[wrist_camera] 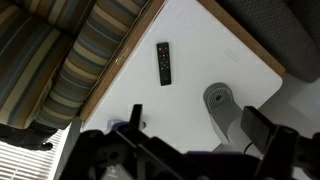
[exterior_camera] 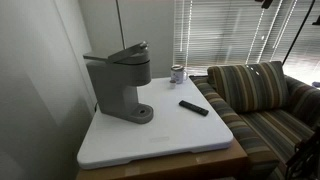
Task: Close the coffeemaker
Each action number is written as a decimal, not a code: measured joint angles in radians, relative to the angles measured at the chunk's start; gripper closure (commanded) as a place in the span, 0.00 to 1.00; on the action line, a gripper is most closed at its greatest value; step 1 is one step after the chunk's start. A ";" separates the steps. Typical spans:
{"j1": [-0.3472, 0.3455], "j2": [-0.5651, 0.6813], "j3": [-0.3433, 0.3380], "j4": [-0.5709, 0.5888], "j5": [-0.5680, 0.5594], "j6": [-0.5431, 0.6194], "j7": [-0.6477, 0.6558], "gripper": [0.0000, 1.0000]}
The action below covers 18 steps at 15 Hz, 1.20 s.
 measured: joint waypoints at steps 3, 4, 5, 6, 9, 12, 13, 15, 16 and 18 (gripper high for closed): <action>0.000 0.000 0.000 0.000 0.000 0.000 0.000 0.00; 0.000 0.000 0.000 0.000 0.000 0.000 0.000 0.00; -0.002 0.000 0.002 0.000 0.000 -0.001 0.001 0.00; -0.003 0.000 0.004 0.000 0.000 -0.001 0.001 0.00; -0.003 0.007 0.010 0.001 0.014 0.000 0.001 0.00; 0.003 0.047 0.027 0.024 0.045 0.004 -0.013 0.00; 0.008 0.069 0.033 0.041 0.061 0.006 -0.026 0.00; 0.021 0.128 0.045 0.093 0.099 0.007 -0.065 0.00; 0.027 0.165 0.052 0.126 0.119 0.007 -0.089 0.00; 0.038 0.245 0.073 0.203 0.160 0.007 -0.142 0.00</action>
